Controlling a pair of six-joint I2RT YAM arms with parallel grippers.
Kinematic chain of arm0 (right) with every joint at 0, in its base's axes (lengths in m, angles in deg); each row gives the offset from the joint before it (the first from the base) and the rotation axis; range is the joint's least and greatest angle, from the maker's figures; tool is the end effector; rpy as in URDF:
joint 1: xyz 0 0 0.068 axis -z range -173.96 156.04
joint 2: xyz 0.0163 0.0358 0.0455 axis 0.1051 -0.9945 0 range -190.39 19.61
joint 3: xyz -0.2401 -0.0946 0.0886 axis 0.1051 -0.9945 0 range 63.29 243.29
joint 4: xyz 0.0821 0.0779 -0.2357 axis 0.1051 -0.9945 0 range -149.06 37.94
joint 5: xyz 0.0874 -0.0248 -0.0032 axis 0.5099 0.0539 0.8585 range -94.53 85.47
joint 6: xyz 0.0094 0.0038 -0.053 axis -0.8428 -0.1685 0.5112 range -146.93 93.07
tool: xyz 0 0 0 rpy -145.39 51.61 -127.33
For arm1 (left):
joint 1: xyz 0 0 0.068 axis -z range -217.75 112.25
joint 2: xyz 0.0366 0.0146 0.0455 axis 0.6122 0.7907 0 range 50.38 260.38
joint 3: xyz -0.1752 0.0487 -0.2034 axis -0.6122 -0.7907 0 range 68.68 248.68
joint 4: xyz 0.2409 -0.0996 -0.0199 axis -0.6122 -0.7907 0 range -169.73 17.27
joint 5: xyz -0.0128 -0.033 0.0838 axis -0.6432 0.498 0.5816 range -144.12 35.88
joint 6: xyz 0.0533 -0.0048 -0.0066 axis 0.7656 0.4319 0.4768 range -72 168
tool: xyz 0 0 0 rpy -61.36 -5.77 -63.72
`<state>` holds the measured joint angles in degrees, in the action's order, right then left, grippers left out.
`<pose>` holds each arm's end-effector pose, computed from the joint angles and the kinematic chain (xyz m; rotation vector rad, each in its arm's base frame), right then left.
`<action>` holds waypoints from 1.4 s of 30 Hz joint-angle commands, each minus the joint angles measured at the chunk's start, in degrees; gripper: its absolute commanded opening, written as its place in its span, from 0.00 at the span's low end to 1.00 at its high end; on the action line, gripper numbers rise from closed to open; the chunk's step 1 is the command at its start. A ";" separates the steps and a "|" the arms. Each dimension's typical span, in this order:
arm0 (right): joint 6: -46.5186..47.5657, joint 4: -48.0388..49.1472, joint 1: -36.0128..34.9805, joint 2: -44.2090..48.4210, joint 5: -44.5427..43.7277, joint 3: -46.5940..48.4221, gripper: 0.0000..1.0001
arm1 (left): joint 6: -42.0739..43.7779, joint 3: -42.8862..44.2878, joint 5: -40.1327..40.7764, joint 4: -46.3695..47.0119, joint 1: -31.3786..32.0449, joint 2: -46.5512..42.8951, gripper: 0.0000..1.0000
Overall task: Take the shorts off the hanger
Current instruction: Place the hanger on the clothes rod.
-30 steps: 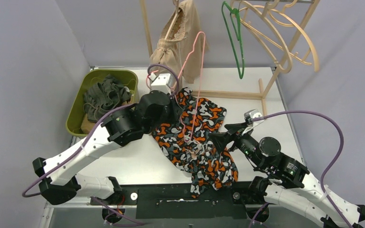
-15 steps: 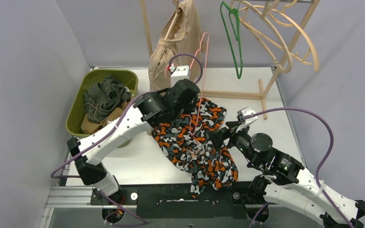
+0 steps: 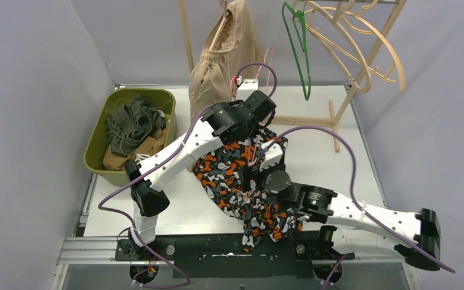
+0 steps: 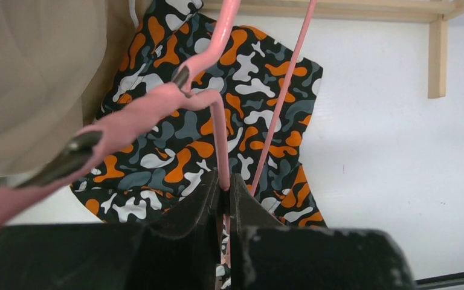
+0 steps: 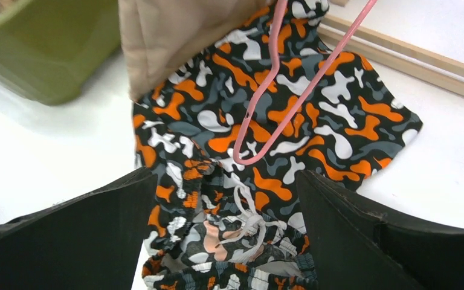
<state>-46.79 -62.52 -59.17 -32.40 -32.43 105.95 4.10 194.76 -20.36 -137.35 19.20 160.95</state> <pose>0.1025 0.1820 0.3052 -0.4228 1.8652 0.5499 0.2351 -0.3250 0.4058 0.0028 2.2591 -0.2113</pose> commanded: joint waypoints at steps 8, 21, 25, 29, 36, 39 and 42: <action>-3.94 17.08 -4.29 -10.52 -25.03 -1.35 0.78 | -2.15 -2.81 -2.00 2.84 0.22 -4.52 0.00; -3.24 28.42 2.12 -13.56 -14.07 -5.64 0.71 | -3.42 -6.56 -6.14 6.80 -0.70 -8.61 0.00; -5.20 24.87 2.44 -15.37 -16.67 -4.05 0.49 | -3.24 -7.05 -6.44 6.84 -0.83 -9.04 0.00; -7.62 22.82 1.89 -14.53 -17.67 -3.98 0.24 | -2.45 -8.30 -7.78 7.74 -2.20 -9.82 0.00; -11.58 18.08 1.56 -10.99 -17.68 -3.49 0.00 | -0.79 -13.46 -16.32 14.60 -4.73 -12.06 0.00; -13.94 12.41 1.42 -9.88 -18.51 -1.77 0.00 | -0.21 -14.50 -19.42 16.48 -5.80 -12.41 0.01; -14.83 8.34 1.45 -8.84 -17.09 -0.36 0.00 | 0.67 -16.08 -22.59 19.09 -6.52 -13.01 0.21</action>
<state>-55.31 -51.57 -57.71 -45.01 -47.29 101.16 2.24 179.63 -38.02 -125.04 14.85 152.88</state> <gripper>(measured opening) 0.078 0.138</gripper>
